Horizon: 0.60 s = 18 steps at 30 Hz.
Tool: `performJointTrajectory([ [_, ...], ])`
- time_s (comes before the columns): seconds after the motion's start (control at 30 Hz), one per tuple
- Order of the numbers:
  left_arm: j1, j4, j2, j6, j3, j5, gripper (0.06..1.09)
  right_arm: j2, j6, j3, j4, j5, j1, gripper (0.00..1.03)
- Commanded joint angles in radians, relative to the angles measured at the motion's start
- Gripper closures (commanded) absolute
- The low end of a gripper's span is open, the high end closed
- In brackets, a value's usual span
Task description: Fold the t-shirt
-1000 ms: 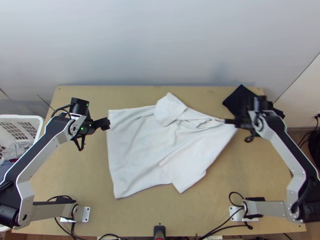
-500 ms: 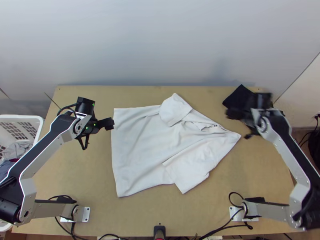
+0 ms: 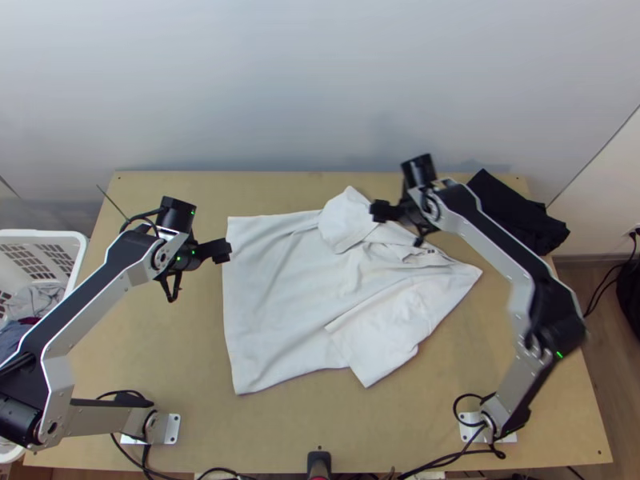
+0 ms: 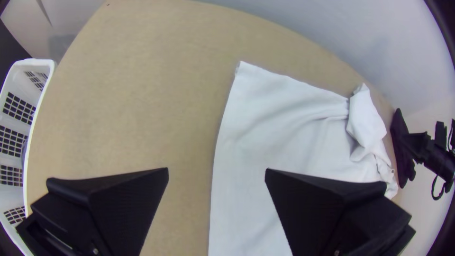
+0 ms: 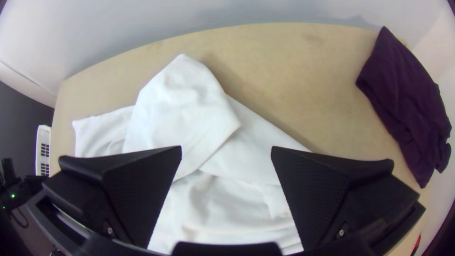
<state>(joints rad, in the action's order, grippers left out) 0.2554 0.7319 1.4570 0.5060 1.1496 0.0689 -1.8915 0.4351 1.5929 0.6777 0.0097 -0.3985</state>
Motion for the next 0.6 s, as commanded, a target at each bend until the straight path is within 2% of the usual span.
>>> performJointTrajectory([
  [0.0,0.002,0.001,0.009,-0.006,-0.001,0.02,0.1,-0.213,0.033,0.185,0.025,-0.043,-0.023,0.15],
  [0.37,0.004,0.001,0.034,-0.007,0.012,0.026,0.1,-0.302,0.025,0.259,0.031,-0.043,0.004,0.17],
  [0.4,0.005,0.001,0.036,-0.006,0.012,0.026,0.1,-0.307,0.022,0.265,0.036,-0.043,0.006,0.25],
  [0.47,0.007,0.001,0.04,-0.007,0.016,0.026,0.1,-0.316,0.019,0.272,0.039,-0.047,0.01,0.5],
  [0.57,0.007,0.001,0.048,-0.007,0.027,0.028,0.1,-0.328,0.002,0.271,0.046,-0.048,0.015,0.69],
])
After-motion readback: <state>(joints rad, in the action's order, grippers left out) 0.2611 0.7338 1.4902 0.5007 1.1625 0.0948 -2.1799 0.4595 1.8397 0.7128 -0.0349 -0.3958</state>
